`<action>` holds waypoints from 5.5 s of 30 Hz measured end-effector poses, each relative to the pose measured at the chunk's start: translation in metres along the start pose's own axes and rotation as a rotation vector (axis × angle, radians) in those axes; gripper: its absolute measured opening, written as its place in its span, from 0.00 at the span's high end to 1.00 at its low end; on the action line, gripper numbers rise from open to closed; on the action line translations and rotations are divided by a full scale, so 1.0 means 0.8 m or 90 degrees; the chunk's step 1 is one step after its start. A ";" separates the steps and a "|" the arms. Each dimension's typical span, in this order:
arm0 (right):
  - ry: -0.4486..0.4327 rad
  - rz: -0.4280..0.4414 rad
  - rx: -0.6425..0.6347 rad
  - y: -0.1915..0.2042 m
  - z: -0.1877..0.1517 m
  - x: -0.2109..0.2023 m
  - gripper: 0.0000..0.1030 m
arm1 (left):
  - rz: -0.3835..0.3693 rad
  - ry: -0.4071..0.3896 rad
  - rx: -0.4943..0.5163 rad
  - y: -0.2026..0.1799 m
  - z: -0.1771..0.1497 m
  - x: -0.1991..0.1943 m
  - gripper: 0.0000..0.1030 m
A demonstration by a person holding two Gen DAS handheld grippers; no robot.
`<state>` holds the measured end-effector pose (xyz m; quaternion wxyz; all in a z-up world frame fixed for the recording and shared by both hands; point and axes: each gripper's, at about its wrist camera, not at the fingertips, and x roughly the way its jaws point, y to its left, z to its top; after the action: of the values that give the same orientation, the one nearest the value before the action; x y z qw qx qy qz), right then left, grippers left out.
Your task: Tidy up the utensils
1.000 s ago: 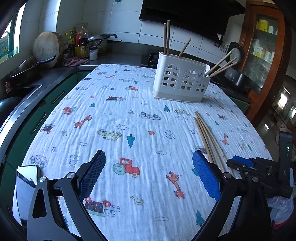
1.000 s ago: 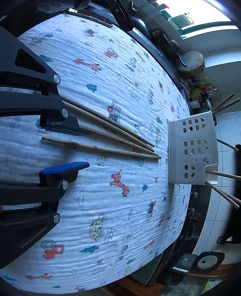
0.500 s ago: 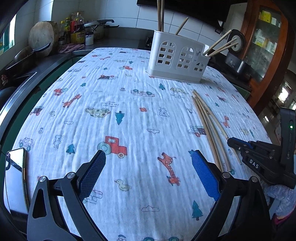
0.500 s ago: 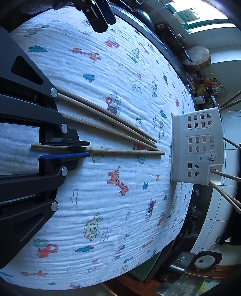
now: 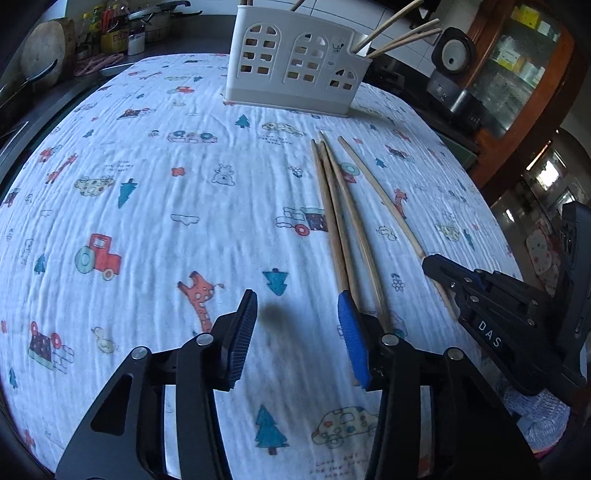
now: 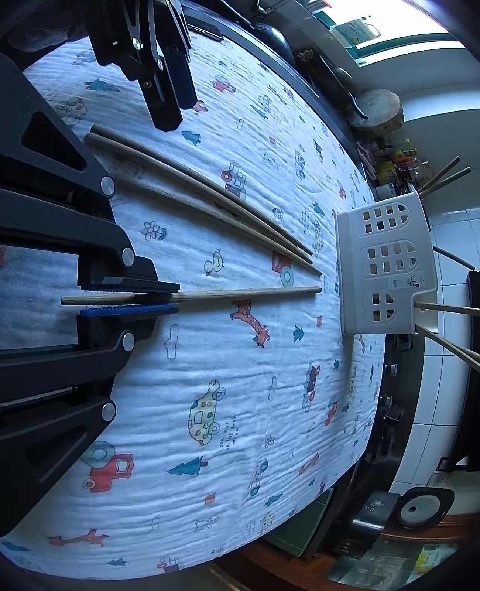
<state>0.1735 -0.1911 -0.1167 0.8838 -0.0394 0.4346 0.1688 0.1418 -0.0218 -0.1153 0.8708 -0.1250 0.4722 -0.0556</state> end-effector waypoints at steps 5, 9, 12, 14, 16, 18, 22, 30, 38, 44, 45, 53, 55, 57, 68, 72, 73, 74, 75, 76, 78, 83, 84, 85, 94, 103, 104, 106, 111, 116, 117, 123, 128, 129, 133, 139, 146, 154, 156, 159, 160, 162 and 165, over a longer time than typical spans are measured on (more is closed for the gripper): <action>-0.003 0.015 0.005 -0.006 -0.003 -0.001 0.94 | 0.002 0.014 0.001 -0.013 0.004 0.011 0.64; -0.005 0.023 0.010 -0.010 -0.004 -0.002 0.94 | 0.018 0.011 0.012 -0.017 0.006 0.013 0.68; -0.006 0.027 0.012 -0.011 -0.005 -0.003 0.94 | 0.012 0.016 0.012 -0.018 0.008 0.013 0.73; -0.006 0.029 0.014 -0.011 -0.005 -0.003 0.94 | 0.011 0.016 0.011 -0.019 0.008 0.013 0.76; -0.006 0.031 0.016 -0.012 -0.005 -0.003 0.94 | 0.011 0.016 0.016 -0.022 0.008 0.012 0.78; -0.006 0.032 0.017 -0.013 -0.005 -0.003 0.94 | 0.007 0.016 0.019 -0.024 0.008 0.012 0.78; -0.006 0.034 0.019 -0.014 -0.005 -0.003 0.94 | 0.009 0.018 0.031 -0.029 0.006 0.014 0.82; -0.007 0.036 0.020 -0.014 -0.006 -0.004 0.94 | 0.043 0.006 0.056 -0.033 0.006 0.015 0.83; -0.007 0.035 0.015 -0.013 -0.008 -0.005 0.94 | 0.046 0.016 0.063 -0.047 0.002 0.021 0.93; -0.006 0.033 0.013 -0.012 -0.009 -0.005 0.94 | 0.021 0.029 0.040 -0.038 0.007 0.023 0.93; -0.006 0.032 0.010 -0.011 -0.009 -0.006 0.93 | 0.022 0.034 0.041 -0.039 0.009 0.024 0.93; -0.005 0.038 0.013 -0.013 -0.009 -0.005 0.94 | 0.023 0.074 0.081 -0.045 0.019 0.029 0.93; -0.005 0.036 0.013 -0.014 -0.009 -0.005 0.94 | 0.017 0.078 0.079 -0.043 0.020 0.029 0.93; -0.005 0.035 0.012 -0.014 -0.009 -0.005 0.94 | 0.015 0.080 0.079 -0.043 0.021 0.030 0.93; -0.043 0.025 -0.004 -0.006 -0.002 -0.032 0.94 | -0.013 0.045 0.067 -0.026 0.027 -0.005 0.94; -0.083 0.022 -0.018 -0.002 0.014 -0.060 0.94 | -0.026 0.002 0.064 -0.020 0.041 -0.035 0.94; -0.095 0.021 -0.023 0.000 0.019 -0.067 0.94 | -0.029 -0.013 0.064 -0.019 0.045 -0.044 0.94; -0.103 0.022 -0.026 0.000 0.024 -0.072 0.94 | -0.032 -0.024 0.064 -0.018 0.050 -0.051 0.94; -0.112 0.024 -0.029 0.001 0.030 -0.077 0.94 | -0.036 -0.040 0.064 -0.018 0.056 -0.059 0.94; -0.124 0.024 -0.035 0.004 0.036 -0.083 0.94 | -0.040 -0.055 0.065 -0.018 0.061 -0.067 0.94; -0.143 0.023 -0.043 0.008 0.048 -0.091 0.94 | -0.046 -0.082 0.067 -0.017 0.072 -0.080 0.94; -0.178 0.034 -0.050 0.013 0.080 -0.098 0.94 | -0.067 -0.133 0.072 -0.019 0.101 -0.102 0.95; -0.185 0.036 -0.051 0.014 0.087 -0.099 0.94 | -0.069 -0.139 0.072 -0.019 0.106 -0.102 0.95; -0.190 0.038 -0.051 0.016 0.094 -0.099 0.94 | -0.070 -0.144 0.073 -0.019 0.111 -0.102 0.95; -0.206 0.046 -0.055 0.017 0.133 -0.095 0.94 | -0.072 -0.178 0.124 -0.025 0.126 -0.100 0.95; -0.209 0.046 -0.060 0.019 0.141 -0.094 0.94 | -0.079 -0.215 0.193 -0.030 0.115 -0.097 0.95; -0.208 0.046 -0.059 0.019 0.141 -0.093 0.94 | -0.078 -0.219 0.201 -0.031 0.113 -0.098 0.95; -0.208 0.047 -0.059 0.018 0.140 -0.093 0.94 | -0.077 -0.223 0.210 -0.033 0.111 -0.099 0.95; -0.210 0.047 -0.059 0.018 0.140 -0.094 0.94 | -0.098 -0.235 0.226 -0.039 0.110 -0.105 0.95; -0.217 0.050 -0.059 0.016 0.141 -0.098 0.94 | -0.108 -0.246 0.245 -0.047 0.117 -0.109 0.95; -0.217 0.051 -0.059 0.015 0.142 -0.098 0.94 | -0.108 -0.246 0.246 -0.048 0.120 -0.108 0.95; -0.226 0.050 -0.057 0.012 0.146 -0.104 0.95 | -0.118 -0.254 0.247 -0.053 0.139 -0.107 0.95; -0.226 0.050 -0.056 0.007 0.147 -0.106 0.95 | -0.122 -0.267 0.259 -0.060 0.145 -0.106 0.95; -0.221 0.053 -0.051 0.004 0.146 -0.105 0.95 | -0.125 -0.268 0.260 -0.062 0.144 -0.105 0.95; -0.197 0.051 -0.039 -0.005 0.130 -0.096 0.95 | -0.136 -0.276 0.259 -0.066 0.147 -0.098 0.95; -0.164 0.044 -0.010 -0.022 0.097 -0.086 0.94 | -0.139 -0.288 0.272 -0.071 0.151 -0.081 0.95; -0.130 0.064 -0.002 -0.023 0.080 -0.069 0.93 | -0.162 -0.259 0.241 -0.069 0.158 -0.071 0.95; -0.111 0.071 -0.002 -0.019 0.070 -0.057 0.86 | -0.155 -0.247 0.212 -0.039 0.138 -0.069 0.95; -0.088 0.064 -0.006 -0.021 0.056 -0.051 0.86 | -0.156 -0.241 0.194 -0.027 0.127 -0.065 0.95; -0.045 0.058 -0.008 -0.024 0.030 -0.038 0.85 | -0.165 -0.236 0.158 -0.009 0.109 -0.056 0.95; -0.035 0.057 -0.009 -0.023 0.023 -0.035 0.85 | -0.167 -0.232 0.146 -0.004 0.104 -0.052 0.96; -0.011 0.056 -0.009 -0.022 0.007 -0.027 0.85 | -0.168 -0.219 0.130 0.004 0.093 -0.043 0.96; 0.009 0.055 -0.003 -0.021 -0.007 -0.017 0.85 | -0.164 -0.192 0.117 0.012 0.082 -0.030 0.96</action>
<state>0.1670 -0.2119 -0.1109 0.8725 -0.0242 0.4418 0.2074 0.1834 0.0032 -0.0643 0.9251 -0.1115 0.3095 -0.1896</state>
